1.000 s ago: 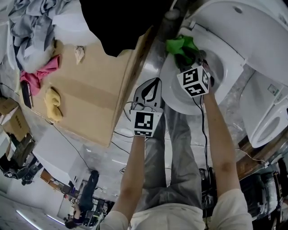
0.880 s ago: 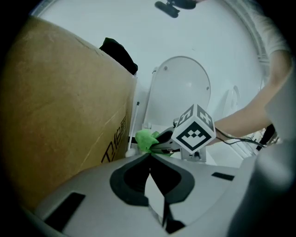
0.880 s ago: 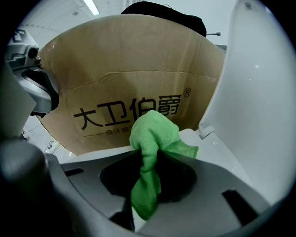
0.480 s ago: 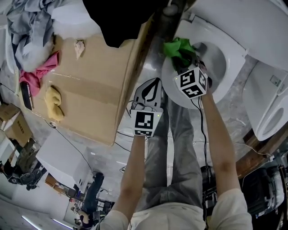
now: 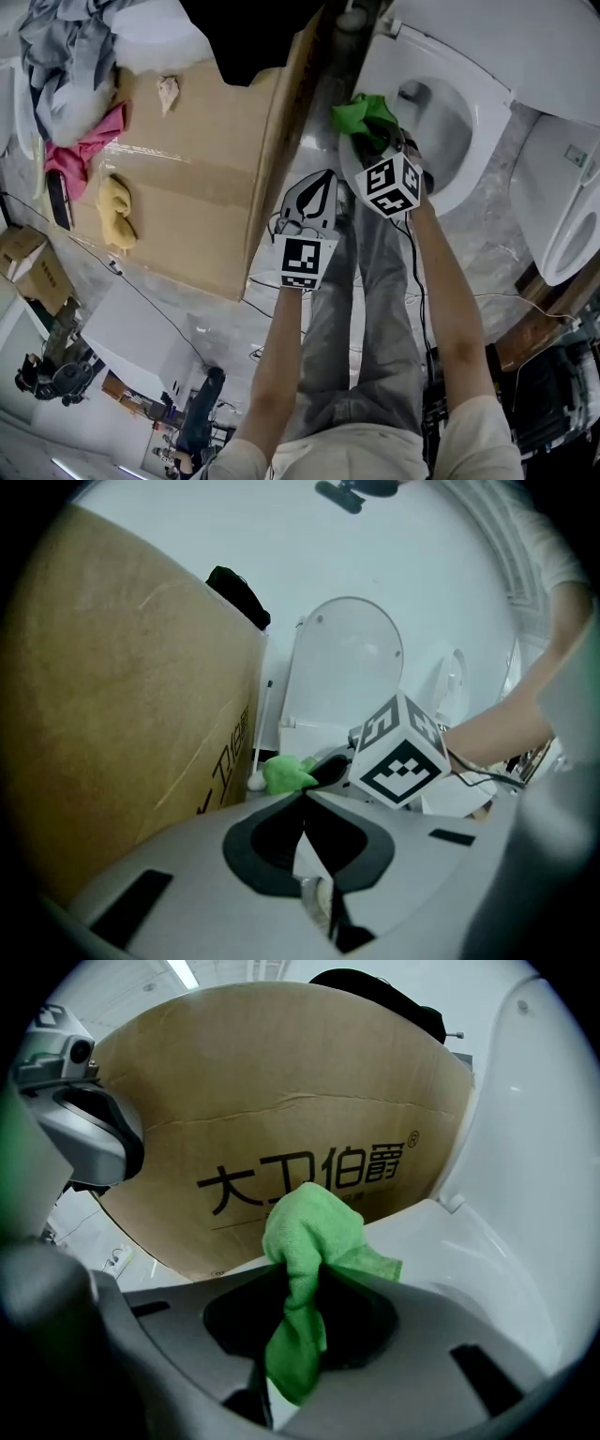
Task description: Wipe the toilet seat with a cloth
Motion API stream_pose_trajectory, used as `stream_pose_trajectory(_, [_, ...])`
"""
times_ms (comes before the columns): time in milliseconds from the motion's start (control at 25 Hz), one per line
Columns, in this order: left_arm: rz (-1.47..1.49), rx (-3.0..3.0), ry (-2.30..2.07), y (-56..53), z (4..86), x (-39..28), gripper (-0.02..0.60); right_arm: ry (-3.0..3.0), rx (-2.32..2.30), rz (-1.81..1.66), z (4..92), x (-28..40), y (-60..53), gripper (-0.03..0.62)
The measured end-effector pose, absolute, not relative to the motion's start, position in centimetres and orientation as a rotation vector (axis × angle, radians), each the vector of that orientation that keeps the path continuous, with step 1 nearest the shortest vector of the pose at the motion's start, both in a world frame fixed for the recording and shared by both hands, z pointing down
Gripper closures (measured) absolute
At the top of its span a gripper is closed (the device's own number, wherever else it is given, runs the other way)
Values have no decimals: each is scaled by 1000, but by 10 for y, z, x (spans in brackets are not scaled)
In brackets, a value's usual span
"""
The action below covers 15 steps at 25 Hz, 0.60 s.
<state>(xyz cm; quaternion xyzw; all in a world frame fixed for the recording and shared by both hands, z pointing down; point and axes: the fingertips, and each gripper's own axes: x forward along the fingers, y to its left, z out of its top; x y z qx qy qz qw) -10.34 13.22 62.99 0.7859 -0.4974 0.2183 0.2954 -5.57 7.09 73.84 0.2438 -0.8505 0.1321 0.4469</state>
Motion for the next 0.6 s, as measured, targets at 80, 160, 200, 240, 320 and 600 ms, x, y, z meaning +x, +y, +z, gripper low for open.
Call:
stream_pose_trajectory(80, [585,2088,-1319,139,631,-104,569,-2104,595,340,739,-57,81,499])
stream_pose_trajectory(160, [590,2088,-1315,145,631,-105,569,-2103,591,355,740,-59,90,500])
stream_pose_trajectory(200, [591,2090,-1314,147,632,-105,569,-2104,592,362,740,-59,94,499])
stream_pose_trajectory(240, [592,2091,-1312,150,632,-105,569,-2105,595,369,740,-60,98,499])
stream_pose_trajectory(320, [594,2095,-1306,155,632,-105,569,-2105,602,382,741,-60,105,499])
stream_pose_trajectory(600, [605,2105,-1295,173,634,-108,569,-2099,611,417,741,-61,130,499])
